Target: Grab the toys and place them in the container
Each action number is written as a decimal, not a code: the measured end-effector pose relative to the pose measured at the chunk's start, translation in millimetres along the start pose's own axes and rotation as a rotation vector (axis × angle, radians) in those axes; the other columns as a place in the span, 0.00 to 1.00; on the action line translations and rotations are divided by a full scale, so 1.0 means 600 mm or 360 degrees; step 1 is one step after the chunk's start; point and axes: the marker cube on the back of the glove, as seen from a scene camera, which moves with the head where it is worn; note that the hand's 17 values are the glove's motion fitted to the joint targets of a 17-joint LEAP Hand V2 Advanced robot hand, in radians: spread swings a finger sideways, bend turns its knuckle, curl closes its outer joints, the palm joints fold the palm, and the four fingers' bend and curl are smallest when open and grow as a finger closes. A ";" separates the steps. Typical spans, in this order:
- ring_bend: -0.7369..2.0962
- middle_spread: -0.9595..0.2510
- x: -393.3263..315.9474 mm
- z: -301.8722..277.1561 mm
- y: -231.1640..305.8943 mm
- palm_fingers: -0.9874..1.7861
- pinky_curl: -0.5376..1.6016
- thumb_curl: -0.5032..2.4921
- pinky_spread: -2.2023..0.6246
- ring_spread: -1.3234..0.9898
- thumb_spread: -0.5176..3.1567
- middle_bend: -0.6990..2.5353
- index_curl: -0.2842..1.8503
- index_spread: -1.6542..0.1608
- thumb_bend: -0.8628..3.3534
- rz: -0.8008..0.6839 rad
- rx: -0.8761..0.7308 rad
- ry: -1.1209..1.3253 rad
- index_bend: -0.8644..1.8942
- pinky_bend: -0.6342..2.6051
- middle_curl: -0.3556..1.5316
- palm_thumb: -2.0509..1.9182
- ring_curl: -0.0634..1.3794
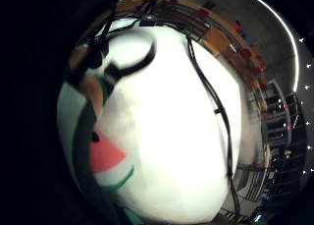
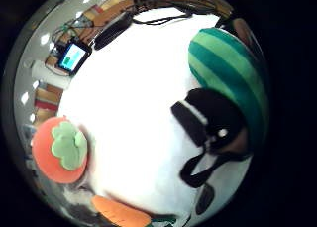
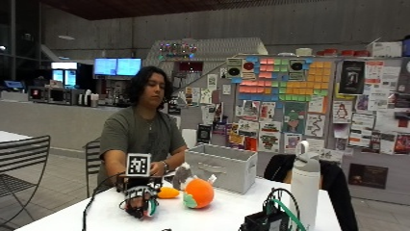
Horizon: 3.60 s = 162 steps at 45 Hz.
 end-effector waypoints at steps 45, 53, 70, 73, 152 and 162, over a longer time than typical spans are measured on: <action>0.59 0.63 -0.420 -0.457 0.251 0.42 0.44 0.23 0.70 0.46 0.50 0.41 0.19 0.76 0.19 -0.1475 -0.0754 -0.1961 0.39 0.50 0.43 0.50 0.30; 0.70 0.60 -0.303 -0.386 0.213 0.63 0.42 0.23 0.66 0.43 0.49 0.44 0.15 0.75 0.20 -0.1192 -0.0585 -0.1587 0.32 0.54 0.44 0.51 0.31; 0.83 0.51 -0.058 -0.127 0.196 0.74 0.51 0.26 0.63 0.39 0.53 0.59 0.16 0.74 0.23 -0.0458 -0.0521 -0.0615 0.38 0.63 0.58 0.57 0.46; 0.85 0.49 -0.051 -0.100 0.206 0.72 0.53 0.26 0.62 0.38 0.51 0.61 0.17 0.74 0.23 -0.0387 -0.0529 -0.0505 0.39 0.64 0.61 0.58 0.49; 0.47 0.59 -0.338 -0.057 0.082 0.26 0.50 0.25 0.74 0.45 0.48 0.38 0.34 0.71 0.19 -0.0589 -0.0531 -0.0498 0.58 0.50 0.56 0.55 0.39; 0.55 0.59 -0.331 -0.080 0.067 0.51 0.47 0.29 0.74 0.43 0.49 0.37 0.29 0.69 0.24 -0.0606 -0.0217 -0.0459 0.47 0.49 0.53 0.64 0.37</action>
